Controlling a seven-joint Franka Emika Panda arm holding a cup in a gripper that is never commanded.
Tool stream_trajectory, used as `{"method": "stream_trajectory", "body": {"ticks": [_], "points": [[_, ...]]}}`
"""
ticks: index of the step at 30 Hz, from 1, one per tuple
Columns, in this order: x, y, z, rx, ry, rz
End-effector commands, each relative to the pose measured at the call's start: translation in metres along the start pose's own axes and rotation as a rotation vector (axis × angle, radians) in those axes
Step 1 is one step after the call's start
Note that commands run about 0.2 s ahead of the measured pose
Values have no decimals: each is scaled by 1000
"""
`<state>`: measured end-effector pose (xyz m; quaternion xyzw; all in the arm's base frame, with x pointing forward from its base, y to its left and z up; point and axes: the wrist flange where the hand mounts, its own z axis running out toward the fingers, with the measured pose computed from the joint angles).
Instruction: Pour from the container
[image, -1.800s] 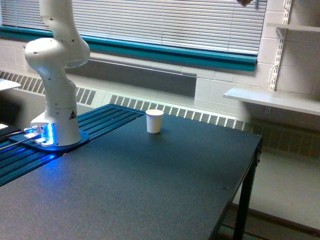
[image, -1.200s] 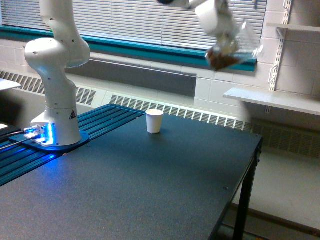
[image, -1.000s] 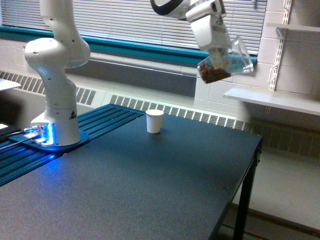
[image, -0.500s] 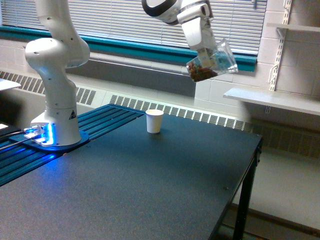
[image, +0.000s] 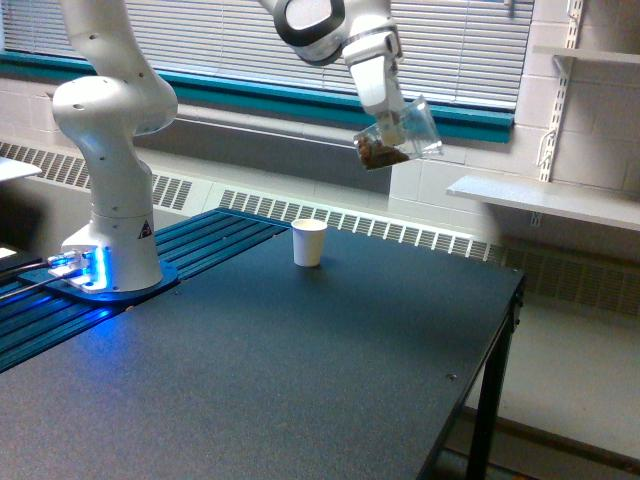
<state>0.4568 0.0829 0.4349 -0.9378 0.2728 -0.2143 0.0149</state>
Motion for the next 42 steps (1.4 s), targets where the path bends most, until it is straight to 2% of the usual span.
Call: {"method": "stream_trajectory", "body": {"ticks": [1,14,26,35,42], "points": [[-41,-17,-3,-2,-11,8],[-116,-40,-2,-23,-51,-44],[-181,-60,-8,-26,-75,-106],[-232,-66,-13,-33,-103,-147],[-264,-63,-17,-40,-117,-150]]}}
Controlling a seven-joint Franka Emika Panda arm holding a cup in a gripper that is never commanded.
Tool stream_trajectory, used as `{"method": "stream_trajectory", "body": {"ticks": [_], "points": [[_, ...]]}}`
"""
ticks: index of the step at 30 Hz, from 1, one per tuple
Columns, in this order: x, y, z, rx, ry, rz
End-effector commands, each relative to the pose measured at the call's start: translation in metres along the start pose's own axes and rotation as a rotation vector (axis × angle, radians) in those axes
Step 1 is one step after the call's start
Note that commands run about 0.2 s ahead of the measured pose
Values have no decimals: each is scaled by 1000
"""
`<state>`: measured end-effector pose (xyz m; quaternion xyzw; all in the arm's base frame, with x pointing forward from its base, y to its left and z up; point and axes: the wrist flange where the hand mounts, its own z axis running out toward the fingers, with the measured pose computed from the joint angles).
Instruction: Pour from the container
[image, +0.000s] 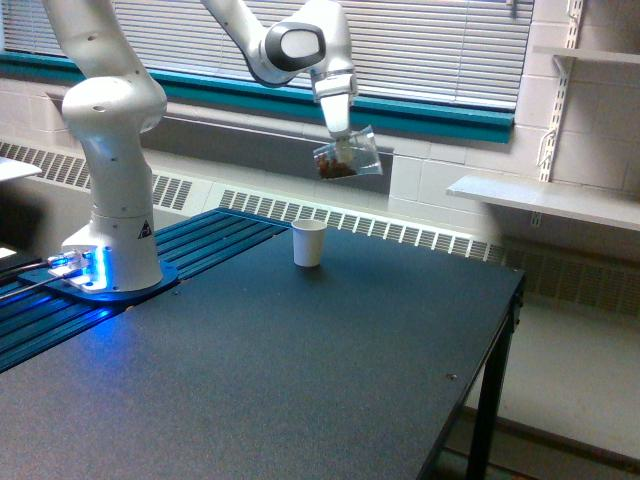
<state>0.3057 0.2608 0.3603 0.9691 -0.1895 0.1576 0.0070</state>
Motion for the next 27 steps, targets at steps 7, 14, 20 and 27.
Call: {"method": "stream_trajectory", "body": {"ticks": [7,14,20,27], "points": [[-62,0,-2,-13,-28,44],[-98,10,3,-17,-69,73],[-124,20,9,-29,-105,94],[-137,32,15,-33,-128,129]]}}
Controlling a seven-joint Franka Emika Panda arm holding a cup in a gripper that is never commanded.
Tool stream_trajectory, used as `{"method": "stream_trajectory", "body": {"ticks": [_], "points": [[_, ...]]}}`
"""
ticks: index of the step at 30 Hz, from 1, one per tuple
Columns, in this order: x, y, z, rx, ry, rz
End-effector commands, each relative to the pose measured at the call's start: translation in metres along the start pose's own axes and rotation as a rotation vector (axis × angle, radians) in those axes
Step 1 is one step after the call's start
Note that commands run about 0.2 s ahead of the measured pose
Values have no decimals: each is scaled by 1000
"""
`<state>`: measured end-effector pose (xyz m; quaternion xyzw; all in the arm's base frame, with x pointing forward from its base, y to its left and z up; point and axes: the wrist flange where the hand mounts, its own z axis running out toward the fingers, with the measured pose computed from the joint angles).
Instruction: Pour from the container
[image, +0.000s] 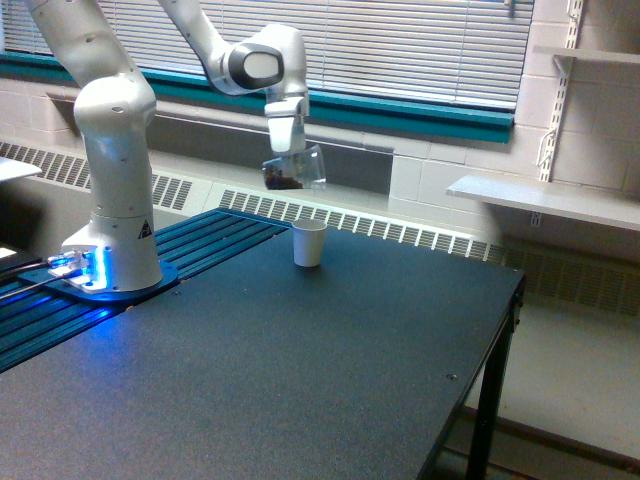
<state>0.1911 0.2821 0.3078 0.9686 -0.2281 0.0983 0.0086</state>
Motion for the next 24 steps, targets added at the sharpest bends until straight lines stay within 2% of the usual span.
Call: {"method": "stream_trajectory", "body": {"ticks": [1,11,24], "points": [[-13,10,4,6,-20,58],[-20,21,19,-1,-90,66],[-29,16,39,-11,-163,36]]}}
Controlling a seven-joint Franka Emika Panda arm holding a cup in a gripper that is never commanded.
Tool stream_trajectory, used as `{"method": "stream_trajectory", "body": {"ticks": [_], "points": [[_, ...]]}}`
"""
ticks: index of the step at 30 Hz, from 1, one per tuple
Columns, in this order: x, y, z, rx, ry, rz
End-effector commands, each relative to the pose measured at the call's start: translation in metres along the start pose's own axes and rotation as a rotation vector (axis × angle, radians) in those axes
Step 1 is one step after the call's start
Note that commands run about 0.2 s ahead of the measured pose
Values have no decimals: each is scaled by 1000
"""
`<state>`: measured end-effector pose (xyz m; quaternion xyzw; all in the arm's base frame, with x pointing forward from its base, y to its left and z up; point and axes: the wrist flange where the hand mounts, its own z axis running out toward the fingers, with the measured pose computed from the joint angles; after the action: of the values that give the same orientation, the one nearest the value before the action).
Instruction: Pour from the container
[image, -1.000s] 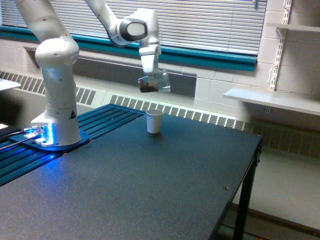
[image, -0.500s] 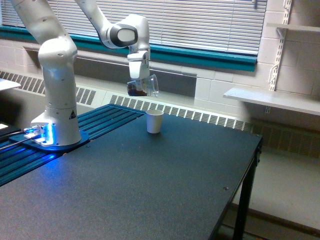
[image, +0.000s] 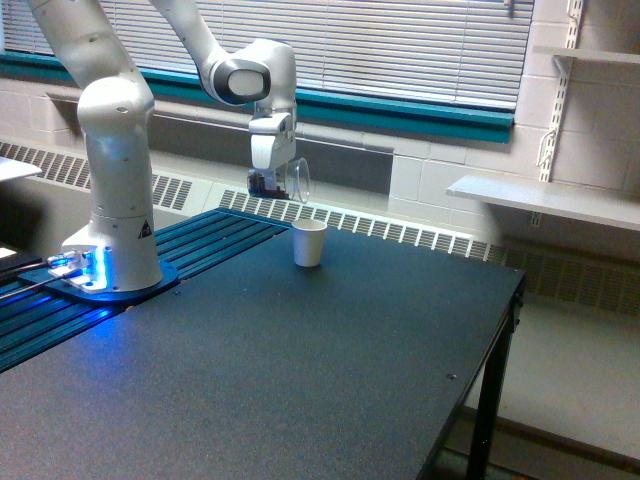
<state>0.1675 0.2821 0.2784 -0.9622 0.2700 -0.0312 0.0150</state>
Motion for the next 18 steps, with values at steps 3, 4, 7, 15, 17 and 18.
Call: {"method": "stream_trajectory", "body": {"ticks": [3,4,7,15,17,18], "points": [[-1,3,20,-27,-38,-55],[-1,2,21,-27,-43,-58],[1,-1,25,-29,-49,-59],[9,-5,31,-43,-65,-63],[12,-7,31,-42,-66,-64],[14,-8,31,-42,-66,-64]]}}
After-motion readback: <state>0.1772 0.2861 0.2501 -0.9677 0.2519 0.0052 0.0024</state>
